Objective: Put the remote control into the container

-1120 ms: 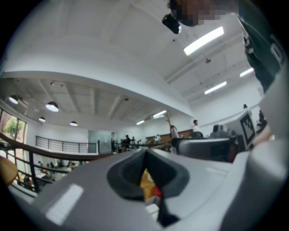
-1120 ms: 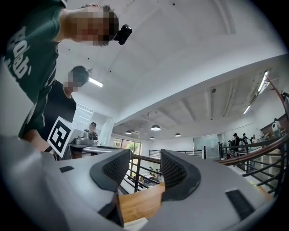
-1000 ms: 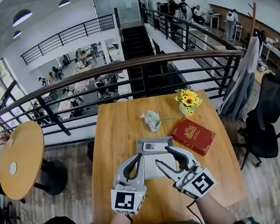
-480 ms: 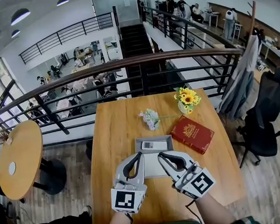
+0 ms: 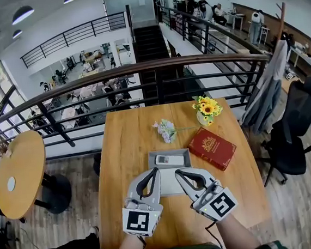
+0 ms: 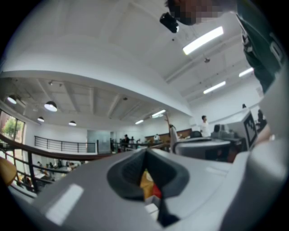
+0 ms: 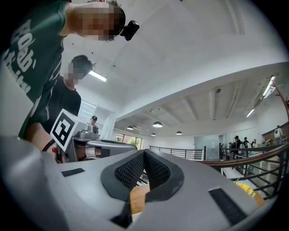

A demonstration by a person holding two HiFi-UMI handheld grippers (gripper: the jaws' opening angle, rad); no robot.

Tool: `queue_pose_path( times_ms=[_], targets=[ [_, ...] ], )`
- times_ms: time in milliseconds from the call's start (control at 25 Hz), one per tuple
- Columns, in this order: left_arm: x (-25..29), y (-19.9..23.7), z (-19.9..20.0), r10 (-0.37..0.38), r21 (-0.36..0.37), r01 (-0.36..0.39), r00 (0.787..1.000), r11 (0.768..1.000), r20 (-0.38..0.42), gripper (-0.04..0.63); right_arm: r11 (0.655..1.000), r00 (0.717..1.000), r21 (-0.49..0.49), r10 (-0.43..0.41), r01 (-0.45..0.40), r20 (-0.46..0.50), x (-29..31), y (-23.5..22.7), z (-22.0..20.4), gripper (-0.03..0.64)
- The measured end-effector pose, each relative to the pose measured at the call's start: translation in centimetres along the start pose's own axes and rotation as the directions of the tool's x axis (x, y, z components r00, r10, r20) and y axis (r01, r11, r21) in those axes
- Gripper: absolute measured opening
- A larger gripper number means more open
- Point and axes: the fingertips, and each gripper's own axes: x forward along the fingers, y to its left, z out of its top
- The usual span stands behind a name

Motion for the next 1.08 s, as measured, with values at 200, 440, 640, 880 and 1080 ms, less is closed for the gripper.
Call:
queue_pose_path(
  times_ms=[200,440,640,880,1080],
  targets=[
    [0.0,0.1,0.0,0.004,-0.004,-0.004,1.0,1.0,-0.008,-0.003,1.0,1.0,-0.021,-0.004,0.004,-0.009,0.1,0.0,0.3,0.017],
    [0.4,0.1,-0.2,0.01,-0.01,-0.01,1.0,1.0,-0.007,-0.003,0.999,1.0,-0.029,0.011,-0.012,-0.018,0.2,0.2,0.0,0.017],
    [0.5,0.1,-0.5,0.004,-0.009,-0.004,1.0,1.0,-0.019,-0.003,1.0,1.0,-0.028,0.008,-0.008,-0.022,0.5,0.1,0.3,0.017],
    [0.7,-0.1,-0.4,0.004,-0.01,-0.004,1.0,1.0,-0.013,-0.003,1.0,0.999,-0.03,-0.003,0.002,-0.033,0.5,-0.4,0.4,0.017],
    [0.7,0.1,-0.3,0.015,-0.016,-0.015,1.0,1.0,-0.011,-0.003,0.999,1.0,-0.031,-0.015,0.015,-0.004,0.6,-0.8,1.2,0.017]
  ],
)
